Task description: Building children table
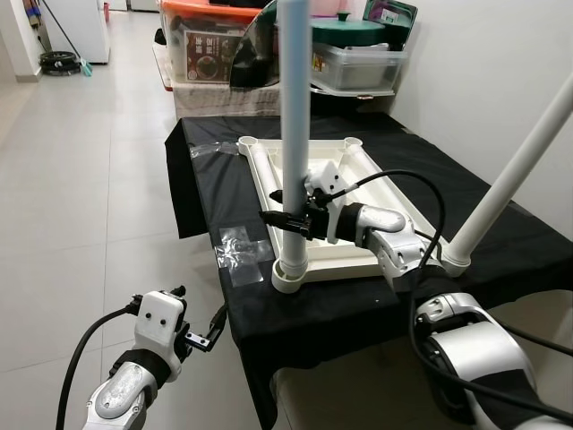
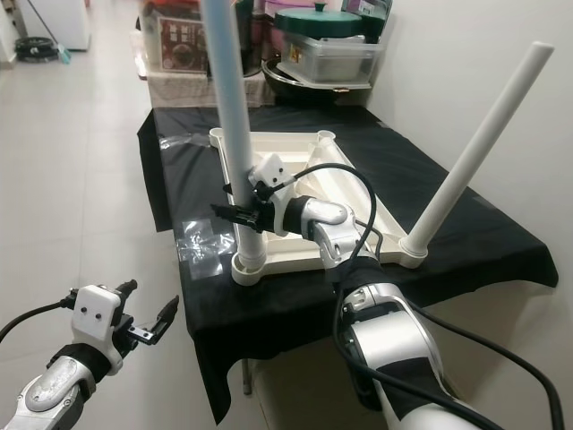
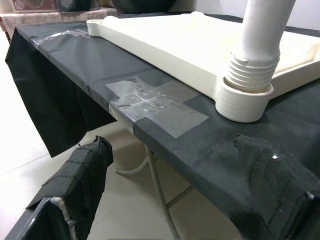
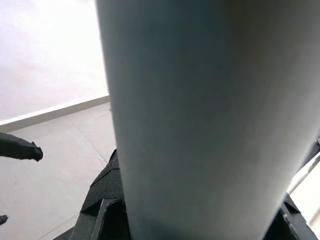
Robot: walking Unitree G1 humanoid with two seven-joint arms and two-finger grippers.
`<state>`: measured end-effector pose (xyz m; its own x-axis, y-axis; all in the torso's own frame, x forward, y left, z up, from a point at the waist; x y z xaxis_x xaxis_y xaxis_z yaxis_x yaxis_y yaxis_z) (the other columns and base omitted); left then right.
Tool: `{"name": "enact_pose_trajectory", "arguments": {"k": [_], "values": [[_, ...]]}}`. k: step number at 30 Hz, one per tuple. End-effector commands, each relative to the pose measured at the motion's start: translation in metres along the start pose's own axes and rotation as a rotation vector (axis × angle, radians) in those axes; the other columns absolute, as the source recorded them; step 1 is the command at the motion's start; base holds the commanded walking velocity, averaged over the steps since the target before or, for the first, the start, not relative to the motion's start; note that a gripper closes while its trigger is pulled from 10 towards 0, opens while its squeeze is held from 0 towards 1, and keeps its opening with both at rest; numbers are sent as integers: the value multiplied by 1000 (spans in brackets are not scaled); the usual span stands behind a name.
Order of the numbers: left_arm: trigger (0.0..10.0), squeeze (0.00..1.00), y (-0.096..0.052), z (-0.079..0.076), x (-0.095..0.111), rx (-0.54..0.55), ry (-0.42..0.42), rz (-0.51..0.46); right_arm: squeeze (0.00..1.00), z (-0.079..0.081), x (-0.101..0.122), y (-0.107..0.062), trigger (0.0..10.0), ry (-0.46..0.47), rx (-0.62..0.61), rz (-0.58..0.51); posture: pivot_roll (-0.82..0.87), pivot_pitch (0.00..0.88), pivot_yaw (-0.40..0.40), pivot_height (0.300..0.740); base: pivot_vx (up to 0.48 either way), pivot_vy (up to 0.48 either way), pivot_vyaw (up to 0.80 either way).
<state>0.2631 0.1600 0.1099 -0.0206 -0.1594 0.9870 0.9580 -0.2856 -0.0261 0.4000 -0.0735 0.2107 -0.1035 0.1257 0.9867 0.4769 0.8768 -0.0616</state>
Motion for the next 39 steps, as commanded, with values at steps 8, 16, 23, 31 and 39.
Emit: {"name": "enact_pose_trajectory", "arguments": {"k": [8, 16, 23, 31, 39], "values": [[10000, 0, 0, -3, -3, -11, 1, 11, 0, 2, -26, -9, 0, 53, -4, 67, 110, 0, -132, 740, 0, 0, 0], [10000, 0, -1, -4, -5, -12, -4, 19, 0, 27, -37, 9, 0, 75, 92, 50, 122, 0, -134, 740, 0, 0, 0], [10000, 0, -4, -3, -6, -7, -10, 27, 0, 37, -43, 14, 0, 119, 126, 41, 126, 0, -137, 740, 0, 0, 0], [10000, 0, -6, -2, -9, 3, -25, 39, 0, 25, -51, 5, 0, 284, 27, 16, 124, 0, -140, 740, 0, 0, 0], [10000, 0, -6, -2, -12, 1, -31, 50, 0, 29, -75, -7, 0, 351, -26, 19, 111, 0, -128, 740, 0, 0, 0]]}}
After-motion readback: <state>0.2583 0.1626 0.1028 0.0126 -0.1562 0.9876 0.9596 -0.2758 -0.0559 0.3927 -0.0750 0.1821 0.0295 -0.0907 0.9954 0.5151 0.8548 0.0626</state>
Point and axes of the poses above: a point about 5 cm out from each wrist's last joint towards the gripper, its own y axis pointing out of the wrist towards the gripper, its own x axis along the axis of the wrist's last joint, z = x × y, the point moved 3 cm from there along y, pointing out of the wrist towards the gripper, and after that the axes turned 4 degrees about y, right-handed, at the moved point
